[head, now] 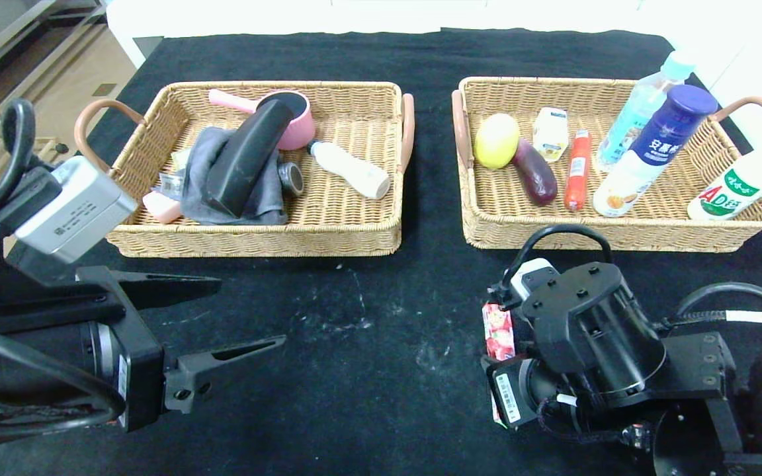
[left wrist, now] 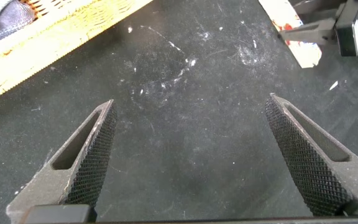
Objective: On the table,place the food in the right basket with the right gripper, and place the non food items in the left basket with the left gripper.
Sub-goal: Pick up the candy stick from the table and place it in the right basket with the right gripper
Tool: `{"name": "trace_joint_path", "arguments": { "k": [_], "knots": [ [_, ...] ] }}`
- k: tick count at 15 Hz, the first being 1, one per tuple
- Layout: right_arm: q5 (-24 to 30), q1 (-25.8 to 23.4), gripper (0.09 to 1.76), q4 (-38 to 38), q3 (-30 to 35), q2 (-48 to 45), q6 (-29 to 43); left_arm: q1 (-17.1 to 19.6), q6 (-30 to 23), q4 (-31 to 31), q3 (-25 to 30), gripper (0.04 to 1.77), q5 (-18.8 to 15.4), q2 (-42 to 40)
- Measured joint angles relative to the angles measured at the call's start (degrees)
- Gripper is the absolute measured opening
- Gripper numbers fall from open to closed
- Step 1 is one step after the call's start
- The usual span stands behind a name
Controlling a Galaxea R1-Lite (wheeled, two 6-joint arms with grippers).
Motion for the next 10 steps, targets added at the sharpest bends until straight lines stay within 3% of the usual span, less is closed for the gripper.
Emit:
{"name": "trace_joint_path", "arguments": {
  "k": [2, 3, 10],
  "knots": [
    [0.0, 0.0, 0.59, 0.0, 0.0, 0.0, 0.0, 0.0, 0.0, 0.0, 0.1, 1.72, 0.0, 0.2],
    [0.0, 0.0, 0.32, 0.0, 0.0, 0.0, 0.1, 0.0, 0.0, 0.0, 0.1, 1.72, 0.0, 0.2],
    [0.0, 0.0, 0.32, -0.1, 0.1, -0.1, 0.1, -0.1, 0.0, 0.0, 0.1, 1.72, 0.0, 0.4]
  ]
}}
